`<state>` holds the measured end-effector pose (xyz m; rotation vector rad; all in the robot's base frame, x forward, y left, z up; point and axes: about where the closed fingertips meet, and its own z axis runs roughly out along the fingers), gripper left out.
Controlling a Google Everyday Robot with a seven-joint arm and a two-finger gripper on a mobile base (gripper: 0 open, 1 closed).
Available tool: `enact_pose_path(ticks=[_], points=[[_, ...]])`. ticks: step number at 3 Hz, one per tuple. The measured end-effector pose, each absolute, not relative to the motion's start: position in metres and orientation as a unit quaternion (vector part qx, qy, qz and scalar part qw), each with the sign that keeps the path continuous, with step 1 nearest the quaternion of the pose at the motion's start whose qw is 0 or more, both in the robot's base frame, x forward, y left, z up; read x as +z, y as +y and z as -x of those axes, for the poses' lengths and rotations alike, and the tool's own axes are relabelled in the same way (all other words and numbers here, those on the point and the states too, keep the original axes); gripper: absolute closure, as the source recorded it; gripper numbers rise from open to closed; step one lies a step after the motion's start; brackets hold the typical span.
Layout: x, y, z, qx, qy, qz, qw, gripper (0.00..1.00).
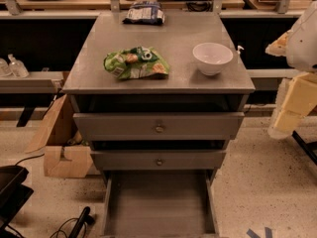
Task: Close bottom drawer
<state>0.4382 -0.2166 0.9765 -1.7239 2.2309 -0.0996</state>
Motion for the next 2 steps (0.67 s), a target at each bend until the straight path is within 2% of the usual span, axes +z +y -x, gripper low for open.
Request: enact_pose_path(ticks=[2], points=[[0.958, -0.217, -0.44, -0.031, 0.785, 0.595, 0.171, 0.0]])
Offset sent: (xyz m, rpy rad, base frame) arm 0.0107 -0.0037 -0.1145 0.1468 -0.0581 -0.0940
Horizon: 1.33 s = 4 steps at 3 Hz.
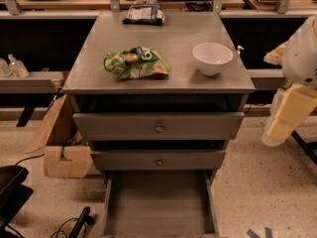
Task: Close bottom drawer
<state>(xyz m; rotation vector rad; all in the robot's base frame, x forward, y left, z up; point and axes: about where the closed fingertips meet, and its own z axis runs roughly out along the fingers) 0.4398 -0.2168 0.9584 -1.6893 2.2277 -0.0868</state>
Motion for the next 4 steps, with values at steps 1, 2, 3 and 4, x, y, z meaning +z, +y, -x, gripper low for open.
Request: enact_pose_path(ticks=[1, 2, 3, 4], points=[[0.899, -0.22, -0.426, -0.003, 0.796, 0.574, 0.192, 0.0], [0.798, -0.231, -0.401, 0.028, 0.814, 0.543, 0.202, 0.0], [0.735, -0.237, -0.4, 0.035, 0.824, 0.521, 0.219, 0.0], [0.739, -0.24, -0.418, 0.012, 0.822, 0.512, 0.249, 0.0]])
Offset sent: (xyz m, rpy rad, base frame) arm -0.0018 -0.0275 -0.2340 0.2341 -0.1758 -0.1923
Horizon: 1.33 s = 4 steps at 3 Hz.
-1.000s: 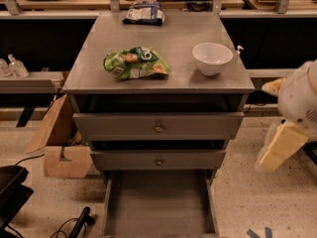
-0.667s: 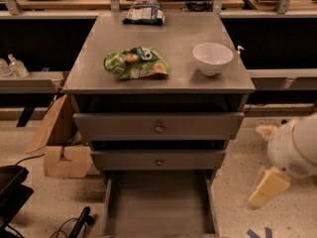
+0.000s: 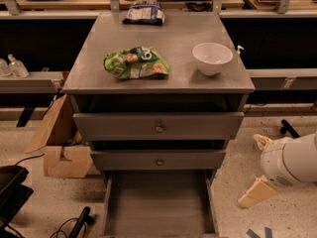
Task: Close bottom drawer
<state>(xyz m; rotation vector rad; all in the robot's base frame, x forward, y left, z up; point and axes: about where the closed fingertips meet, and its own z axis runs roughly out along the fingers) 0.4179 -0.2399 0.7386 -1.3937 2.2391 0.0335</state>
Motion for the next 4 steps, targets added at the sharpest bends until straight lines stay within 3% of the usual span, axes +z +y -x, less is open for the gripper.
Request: enact_pose_path(ticks=[1, 4], points=[[0.739, -0.24, -0.418, 0.012, 0.822, 0.512, 0.249, 0.0], [0.512, -0.232, -0.436, 0.087, 0.812, 0.516, 0.258, 0.0]])
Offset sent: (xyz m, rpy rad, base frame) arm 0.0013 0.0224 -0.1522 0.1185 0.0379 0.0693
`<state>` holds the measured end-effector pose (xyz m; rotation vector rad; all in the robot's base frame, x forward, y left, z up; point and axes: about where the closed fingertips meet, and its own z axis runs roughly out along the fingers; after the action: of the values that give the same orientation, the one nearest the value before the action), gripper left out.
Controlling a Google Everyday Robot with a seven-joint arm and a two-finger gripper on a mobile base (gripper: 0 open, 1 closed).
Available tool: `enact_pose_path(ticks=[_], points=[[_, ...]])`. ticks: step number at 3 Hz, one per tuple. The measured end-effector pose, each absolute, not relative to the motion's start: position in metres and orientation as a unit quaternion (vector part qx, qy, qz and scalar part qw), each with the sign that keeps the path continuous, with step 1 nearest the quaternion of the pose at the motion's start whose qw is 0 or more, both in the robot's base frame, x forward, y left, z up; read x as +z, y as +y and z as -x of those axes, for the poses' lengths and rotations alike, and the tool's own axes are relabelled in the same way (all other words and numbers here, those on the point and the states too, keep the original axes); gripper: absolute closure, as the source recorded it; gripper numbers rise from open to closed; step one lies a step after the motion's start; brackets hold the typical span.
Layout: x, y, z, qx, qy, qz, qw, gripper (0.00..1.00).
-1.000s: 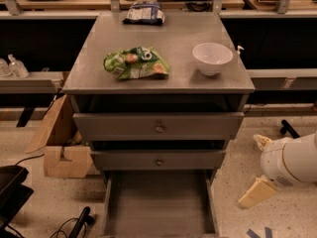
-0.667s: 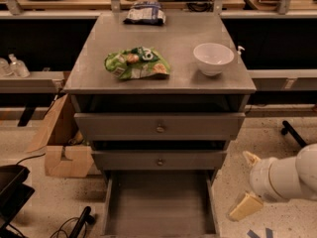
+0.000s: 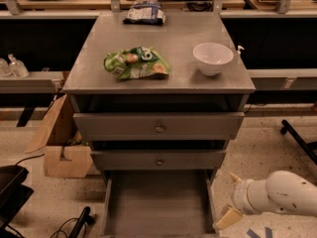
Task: Close bottom drawer
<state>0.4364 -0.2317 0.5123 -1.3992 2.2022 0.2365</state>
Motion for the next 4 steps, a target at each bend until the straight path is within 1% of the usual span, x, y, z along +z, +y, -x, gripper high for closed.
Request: enact_pose_path(ticks=[1, 3, 4], points=[[0.449, -0.233, -0.446, 0.097, 0.813, 0.515, 0.253, 0.17], [0.358, -0.234, -0.419, 0.131, 0.831, 0.497, 0.212, 0.63], [0.358, -0.232, -0.418, 0.133, 0.831, 0.498, 0.212, 0.87]])
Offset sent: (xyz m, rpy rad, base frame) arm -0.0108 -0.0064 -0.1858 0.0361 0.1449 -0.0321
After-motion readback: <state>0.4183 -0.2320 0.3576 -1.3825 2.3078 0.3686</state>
